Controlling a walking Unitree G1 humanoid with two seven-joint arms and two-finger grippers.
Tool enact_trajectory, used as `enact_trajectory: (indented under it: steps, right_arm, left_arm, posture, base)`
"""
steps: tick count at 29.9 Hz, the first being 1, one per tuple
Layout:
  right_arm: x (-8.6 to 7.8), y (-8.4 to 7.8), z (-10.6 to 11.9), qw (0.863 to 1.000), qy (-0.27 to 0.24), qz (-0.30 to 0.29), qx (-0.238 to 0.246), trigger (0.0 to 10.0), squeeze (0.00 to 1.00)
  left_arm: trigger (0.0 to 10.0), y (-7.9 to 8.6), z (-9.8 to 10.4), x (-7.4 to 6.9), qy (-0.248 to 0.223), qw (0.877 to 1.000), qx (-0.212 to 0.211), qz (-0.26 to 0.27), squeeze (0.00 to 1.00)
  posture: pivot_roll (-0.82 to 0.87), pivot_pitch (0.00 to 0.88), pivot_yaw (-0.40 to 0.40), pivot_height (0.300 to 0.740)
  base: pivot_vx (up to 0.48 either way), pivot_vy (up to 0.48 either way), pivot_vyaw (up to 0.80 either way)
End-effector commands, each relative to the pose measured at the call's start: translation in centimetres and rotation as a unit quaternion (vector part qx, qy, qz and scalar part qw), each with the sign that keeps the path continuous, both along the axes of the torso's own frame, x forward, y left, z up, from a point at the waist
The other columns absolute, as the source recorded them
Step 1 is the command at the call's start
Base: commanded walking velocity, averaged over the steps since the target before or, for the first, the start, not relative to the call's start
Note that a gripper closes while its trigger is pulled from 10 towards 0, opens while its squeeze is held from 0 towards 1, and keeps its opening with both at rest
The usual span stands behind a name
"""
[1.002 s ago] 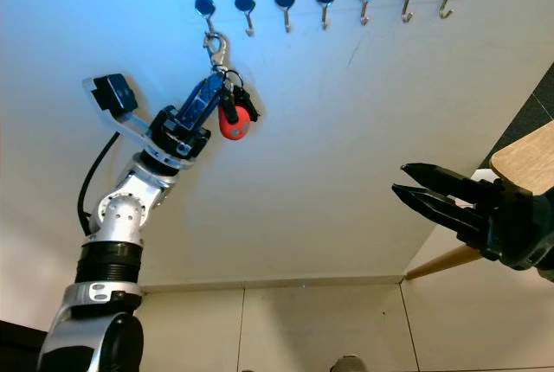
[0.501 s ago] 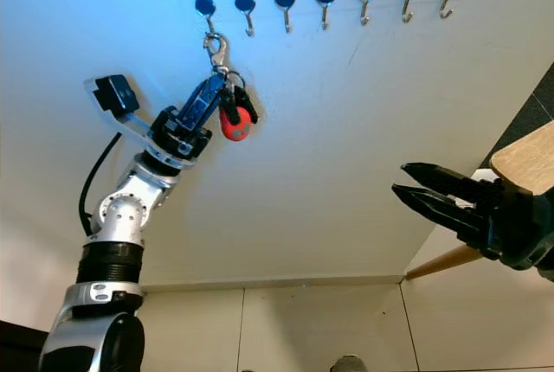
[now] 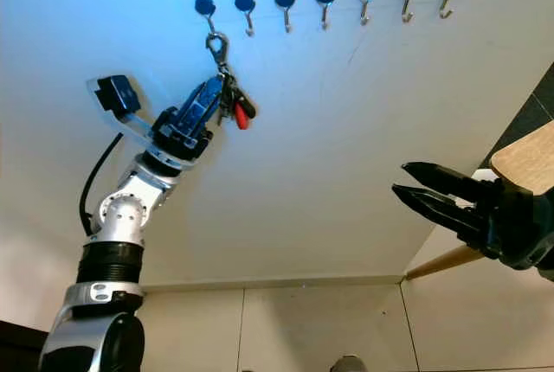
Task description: Hang keys on a hook
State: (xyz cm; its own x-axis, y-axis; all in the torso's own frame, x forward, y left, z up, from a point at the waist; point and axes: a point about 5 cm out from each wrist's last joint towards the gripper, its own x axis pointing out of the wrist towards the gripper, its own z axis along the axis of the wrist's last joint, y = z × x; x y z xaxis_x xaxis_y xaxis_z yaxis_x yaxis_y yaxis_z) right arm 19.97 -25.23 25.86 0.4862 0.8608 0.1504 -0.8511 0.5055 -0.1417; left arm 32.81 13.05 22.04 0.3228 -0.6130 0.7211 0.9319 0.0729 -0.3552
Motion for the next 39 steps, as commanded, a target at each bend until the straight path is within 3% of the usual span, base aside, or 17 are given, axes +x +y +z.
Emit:
enact_trajectory:
  steps: [1, 17, 18, 19, 20, 21, 22, 26, 29, 33, 34, 36, 37, 39]
  right_arm:
    - [-0.3, 0.2, 0.3, 1.000, -0.007, 0.007, -0.008, 10.0, 0.00]
    - [-0.2, 0.4, -0.4, 1.000, 0.013, 0.013, -0.013, 10.0, 0.00]
    - [-0.2, 0.4, -0.7, 1.000, 0.019, 0.014, -0.016, 10.0, 0.00]
    - [-0.2, 0.4, -0.7, 1.000, 0.019, 0.014, -0.016, 10.0, 0.00]
    - [-0.2, 0.5, -1.0, 0.999, 0.028, 0.013, -0.024, 10.0, 0.00]
    - [-0.2, 0.5, -1.0, 0.999, 0.028, 0.013, -0.024, 10.0, 0.00]
    - [-0.1, 0.5, -1.6, 0.998, 0.042, 0.014, -0.034, 10.0, 0.00]
    - [0.2, 0.6, -3.5, 0.995, 0.082, 0.016, -0.048, 10.0, 0.00]
    - [0.4, 0.6, -4.5, 0.993, 0.104, 0.012, -0.063, 10.0, 0.00]
    - [0.6, 0.6, -8.8, 0.976, 0.180, -0.001, -0.120, 10.0, 0.00]
    - [0.6, 0.6, -8.8, 0.976, 0.180, -0.001, -0.120, 10.0, 0.00]
    - [0.5, 0.7, -10.4, 0.971, 0.207, -0.003, -0.123, 10.0, 0.00]
    - [0.5, 0.7, -10.4, 0.971, 0.207, -0.003, -0.123, 10.0, 0.00]
    - [0.5, 0.7, -12.5, 0.964, 0.239, -0.009, -0.113, 10.0, 0.00]
  left_arm:
    - [10.0, 0.5, -1.3, -0.1, 0.019, 1.000, 0.013, 0.007, 1.00]
    - [10.0, 4.1, -5.8, -2.1, 0.066, 0.995, 0.065, 0.031, 1.00]
    - [10.0, 4.6, -6.2, -2.4, 0.069, 0.995, 0.068, 0.033, 0.88]
    - [10.0, 4.6, -6.2, -2.4, 0.069, 0.995, 0.068, 0.033, 0.88]
    - [10.0, 4.9, -6.5, -2.7, 0.074, 0.994, 0.073, 0.031, 0.69]
    - [10.0, 4.9, -6.5, -2.7, 0.074, 0.994, 0.073, 0.031, 0.69]
    - [10.0, 5.3, -7.1, -3.4, 0.073, 0.993, 0.087, 0.017, 0.00]
    - [10.0, 6.5, -8.7, -5.2, 0.084, 0.989, 0.122, -0.014, 0.00]
    - [10.0, 7.3, -9.5, -5.6, 0.098, 0.986, 0.133, -0.011, 0.00]
    - [10.0, 9.2, -12.5, -6.1, 0.165, 0.966, 0.197, 0.038, 0.00]
    - [10.0, 9.2, -12.5, -6.1, 0.165, 0.966, 0.197, 0.038, 0.00]
    - [10.0, 9.9, -13.8, -6.5, 0.192, 0.954, 0.223, 0.056, 0.00]
    - [10.0, 9.9, -13.8, -6.5, 0.192, 0.954, 0.223, 0.056, 0.00]
    - [10.0, 10.9, -15.0, -6.8, 0.229, 0.945, 0.216, 0.088, 0.00]
  posture:
    - [-0.20, 0.125, 0.113, 0.740]
    - [-0.19, 0.130, 0.113, 0.740]
    - [-0.19, 0.130, 0.113, 0.740]
    - [-0.19, 0.130, 0.113, 0.740]
    - [-0.19, 0.130, 0.113, 0.740]
    - [-0.19, 0.130, 0.113, 0.740]
    - [-0.19, 0.130, 0.113, 0.740]
    - [-0.18, 0.127, 0.108, 0.740]
    - [-0.18, 0.127, 0.108, 0.740]
    - [-0.17, 0.123, 0.104, 0.740]
    - [-0.17, 0.123, 0.104, 0.740]
    - [-0.16, 0.121, 0.103, 0.740]
    - [-0.16, 0.121, 0.103, 0.740]
    - [-0.16, 0.122, 0.102, 0.740]
  base:
    - [0.000, 0.000, 0.00]
    - [0.000, 0.000, 0.00]
    - [0.000, 0.000, 0.00]
    - [0.000, 0.000, 0.00]
    - [0.000, 0.000, 0.00]
    - [0.000, 0.000, 0.00]
    - [0.000, 0.000, 0.00]
    - [0.000, 0.000, 0.00]
    - [0.000, 0.000, 0.00]
    - [0.000, 0.000, 0.00]
    - [0.000, 0.000, 0.00]
    - [0.000, 0.000, 0.00]
    - [0.000, 0.000, 0.00]
    - [0.000, 0.000, 0.00]
